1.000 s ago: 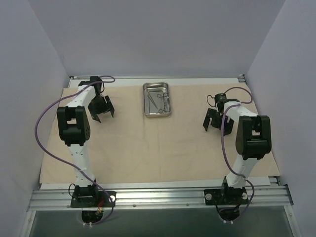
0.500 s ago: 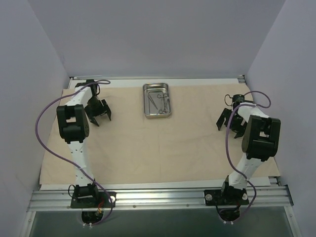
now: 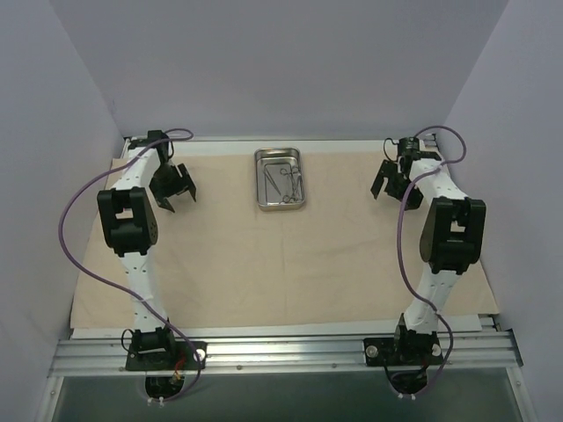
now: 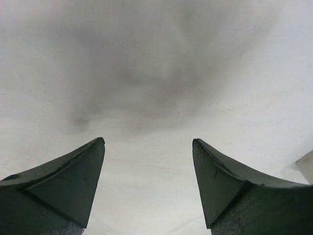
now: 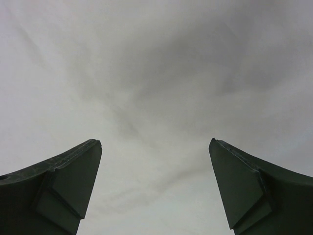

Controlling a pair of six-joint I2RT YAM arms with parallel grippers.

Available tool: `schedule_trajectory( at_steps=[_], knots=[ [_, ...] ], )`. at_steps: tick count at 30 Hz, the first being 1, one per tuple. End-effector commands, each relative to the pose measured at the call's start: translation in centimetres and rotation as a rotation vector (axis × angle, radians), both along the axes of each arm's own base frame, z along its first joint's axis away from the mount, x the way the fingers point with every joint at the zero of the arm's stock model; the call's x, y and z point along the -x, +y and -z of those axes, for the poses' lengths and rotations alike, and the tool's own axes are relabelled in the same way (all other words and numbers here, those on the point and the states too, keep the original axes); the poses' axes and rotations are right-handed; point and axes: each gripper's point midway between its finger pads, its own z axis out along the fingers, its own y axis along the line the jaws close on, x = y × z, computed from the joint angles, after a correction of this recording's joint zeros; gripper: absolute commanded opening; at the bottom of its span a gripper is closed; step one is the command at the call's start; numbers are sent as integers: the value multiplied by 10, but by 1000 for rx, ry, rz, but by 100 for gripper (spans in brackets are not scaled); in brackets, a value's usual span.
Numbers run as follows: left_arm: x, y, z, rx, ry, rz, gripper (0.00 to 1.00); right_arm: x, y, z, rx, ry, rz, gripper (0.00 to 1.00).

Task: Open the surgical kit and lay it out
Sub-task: Smooth out the surgical kit at the center of the board.

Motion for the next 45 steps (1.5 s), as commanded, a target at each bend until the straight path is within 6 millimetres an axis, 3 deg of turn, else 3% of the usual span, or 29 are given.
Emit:
schedule_trajectory(
  at_steps=[1,4,7,12,17,21,23,24,26,27,28,29,31,32,34,36,44,45],
  knots=[
    [-20,4,-6,5,-37,-4,81,-28,10,12,25,13,-26,100],
    [-20,8,12,-5,12,-4,81,-40,10,34,9,42,-15,100],
    [-20,10,27,-11,54,3,81,-37,2,56,3,85,10,100],
    [-24,15,41,-15,87,10,81,-15,-25,80,26,163,71,100],
    [-33,16,39,-3,82,10,81,-3,-54,76,103,186,98,100],
    [-42,20,21,-13,32,-5,81,-11,-55,44,118,134,81,100],
    [-46,21,8,-18,1,-17,81,-9,-48,28,104,117,72,100],
    [-48,22,-8,-25,-35,-27,82,-10,-39,10,90,77,64,100],
    [-51,23,-19,-29,-71,-36,81,9,-24,6,41,94,61,100],
    [-52,22,-37,-25,-111,-39,82,14,-11,-10,18,58,44,100],
    [-52,18,-43,-17,-127,-41,81,21,1,-12,-12,56,29,100],
    [-49,16,-43,-10,-126,-38,81,43,9,0,-17,102,19,100],
    [-46,9,-57,-12,-150,-27,82,61,38,-7,-61,92,-22,100],
    [-43,6,-65,-10,-161,-22,82,85,51,7,-70,145,-46,100],
    [-33,1,-55,-5,-132,-17,81,100,70,5,-97,124,-70,100],
    [-18,-5,-45,-3,-95,-11,81,126,71,19,-100,157,-64,100],
    [-9,-16,-8,21,-32,19,82,158,74,54,-71,257,-103,100],
    [-7,-16,5,15,5,25,81,163,73,59,-67,287,-102,100]
  ],
)
